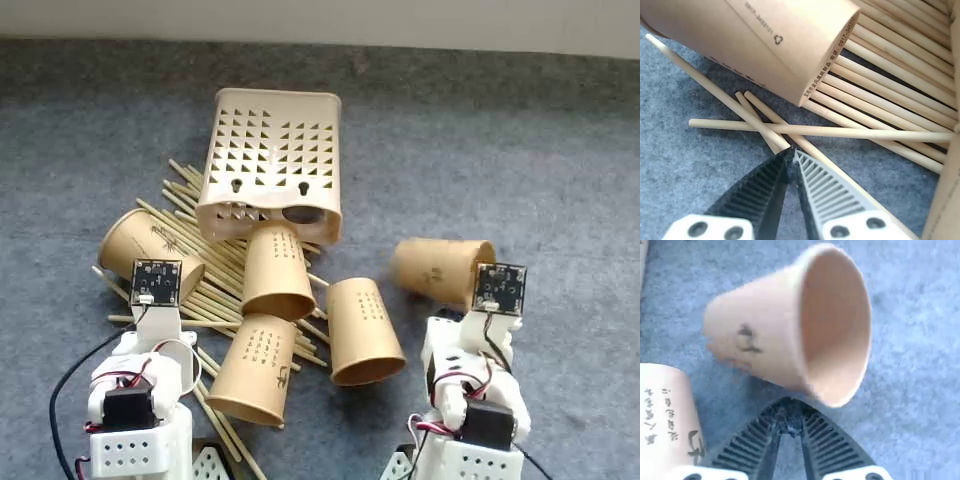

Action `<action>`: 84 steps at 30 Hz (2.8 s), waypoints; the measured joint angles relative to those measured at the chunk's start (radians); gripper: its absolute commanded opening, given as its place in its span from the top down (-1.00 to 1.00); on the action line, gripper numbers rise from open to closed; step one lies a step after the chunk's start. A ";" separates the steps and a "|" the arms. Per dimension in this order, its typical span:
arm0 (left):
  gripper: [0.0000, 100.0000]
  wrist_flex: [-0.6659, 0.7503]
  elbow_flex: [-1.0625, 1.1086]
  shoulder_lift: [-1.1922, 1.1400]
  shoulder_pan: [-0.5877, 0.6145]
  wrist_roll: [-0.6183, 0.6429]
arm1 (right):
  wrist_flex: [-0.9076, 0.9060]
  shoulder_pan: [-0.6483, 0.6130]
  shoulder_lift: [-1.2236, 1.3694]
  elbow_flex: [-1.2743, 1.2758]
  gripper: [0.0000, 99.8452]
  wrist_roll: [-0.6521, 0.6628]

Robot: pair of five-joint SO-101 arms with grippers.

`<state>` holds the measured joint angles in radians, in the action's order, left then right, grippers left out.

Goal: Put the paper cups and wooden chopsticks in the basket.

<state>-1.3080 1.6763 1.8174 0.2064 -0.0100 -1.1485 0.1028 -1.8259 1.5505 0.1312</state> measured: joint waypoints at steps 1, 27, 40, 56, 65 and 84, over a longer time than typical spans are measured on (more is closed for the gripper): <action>0.99 0.000 0.000 0.000 0.000 0.000 | 0.000 0.000 -0.002 -0.020 0.97 0.048; 0.99 0.000 0.000 0.000 0.000 0.000 | -0.127 -0.307 0.741 -0.821 0.62 0.160; 0.99 0.000 0.000 0.000 0.000 0.000 | 0.114 -0.494 1.102 -0.878 0.62 0.160; 0.99 0.000 0.000 0.000 0.000 0.000 | 0.462 -0.577 1.475 -0.878 0.62 0.160; 0.99 0.000 0.000 0.000 0.000 0.000 | 0.658 -0.525 1.622 -0.878 0.65 0.160; 0.99 0.000 0.000 0.000 0.000 0.000 | 0.700 -0.407 1.530 -0.878 0.99 -0.129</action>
<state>-1.3080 1.6763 1.8174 0.2064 -0.0100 -0.4488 -0.3038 -0.2961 0.6728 0.0023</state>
